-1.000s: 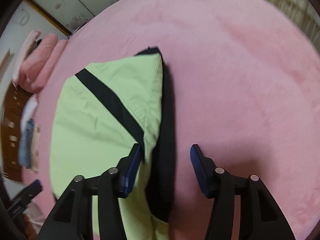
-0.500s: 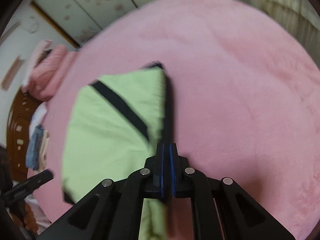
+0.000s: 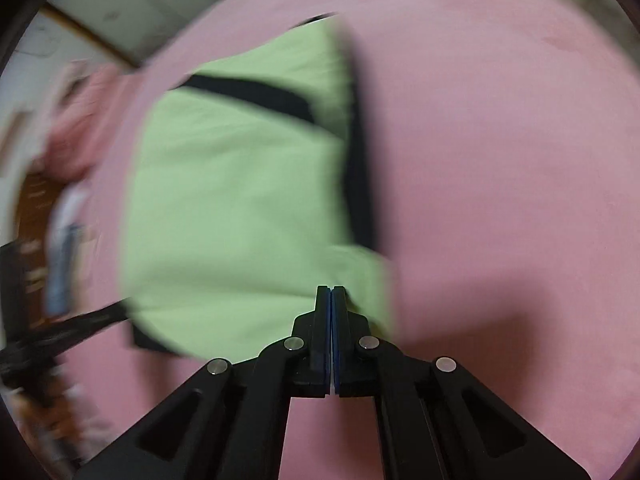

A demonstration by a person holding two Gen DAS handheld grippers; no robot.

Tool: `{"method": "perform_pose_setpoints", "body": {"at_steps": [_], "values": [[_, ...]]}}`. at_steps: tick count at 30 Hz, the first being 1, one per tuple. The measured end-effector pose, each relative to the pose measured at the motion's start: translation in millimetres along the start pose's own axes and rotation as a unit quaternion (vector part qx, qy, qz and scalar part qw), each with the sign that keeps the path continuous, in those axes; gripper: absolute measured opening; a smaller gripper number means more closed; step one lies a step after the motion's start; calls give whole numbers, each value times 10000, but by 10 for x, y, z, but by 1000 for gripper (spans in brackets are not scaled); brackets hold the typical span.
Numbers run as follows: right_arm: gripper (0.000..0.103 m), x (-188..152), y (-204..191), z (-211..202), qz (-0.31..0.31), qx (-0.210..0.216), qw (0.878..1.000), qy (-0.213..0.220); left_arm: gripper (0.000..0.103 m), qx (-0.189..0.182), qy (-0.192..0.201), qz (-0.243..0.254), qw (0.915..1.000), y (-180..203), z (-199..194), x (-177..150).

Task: Fold large clothes
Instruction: 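Press and square the green bundle flat with both grippers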

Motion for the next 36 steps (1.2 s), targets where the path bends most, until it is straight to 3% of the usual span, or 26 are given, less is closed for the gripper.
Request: {"method": "perform_pose_setpoints", "body": {"at_steps": [1, 2, 4, 5, 7, 10, 12, 15, 20, 21, 22, 24, 29, 32, 34, 36], "values": [[0, -21, 73, -41, 22, -353, 9993, 109, 2, -92, 170, 180, 9997, 37, -74, 25], [0, 56, 66, -107, 135, -263, 9989, 368, 2, -256, 304, 350, 9986, 92, -138, 50], [0, 96, 63, -258, 311, 501, 9961, 660, 2, -602, 370, 574, 9958, 189, -115, 151], [0, 113, -13, -269, 312, 1016, 9922, 655, 2, -669, 295, 604, 9955, 223, -31, 199], [0, 192, -182, -144, 118, 1607, 9862, 391, 2, -707, 197, 622, 9954, 262, 214, 321], [0, 282, -719, 186, -400, 1822, 9823, 149, 2, -856, 409, 650, 9934, 292, 554, 611], [0, 436, -819, 283, -246, 2096, 9773, 196, 2, -948, 602, 632, 9917, 266, 743, 877], [0, 912, -973, 510, 181, 2404, 9687, 592, 2, -875, 980, 655, 9892, 277, 967, 1287], [0, 1415, -797, 601, 247, 1865, 9768, 1025, 2, -349, 1270, 616, 9894, 177, 960, 1760], [0, 1452, -769, 612, 325, 1627, 9793, 1160, 2, -106, 1415, 631, 9879, 118, 868, 1776], [0, 1441, -573, 546, 463, 1285, 9816, 1331, 2, -33, 1439, 610, 9877, 65, 825, 1787], [0, 1378, -322, 464, 640, 1028, 9826, 1407, 2, 38, 1362, 490, 9895, -43, 755, 1734], [0, 871, -18, 270, 238, 848, 9884, 1236, 2, -109, 1231, 300, 9919, -108, 635, 1274], [0, 579, -279, 302, -157, 600, 9923, 1069, 2, 177, 1171, 429, 9920, -79, 570, 879], [0, 327, -210, 189, -179, 474, 9939, 984, 3, 384, 1113, 444, 9921, -47, 487, 612], [3, 152, -132, 59, -74, 499, 9955, 805, 3, 346, 809, 251, 9958, -27, 451, 364]]}}
Point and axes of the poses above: each gripper's, at about its wrist camera, not at the fingertips, and z roughly the way its jaws point, y to its right, x to its top, the point moved 4 cm from there along z, roughly the way its jaws point, and after that the axes turned 13 degrees about -x, right-handed, at the moved point
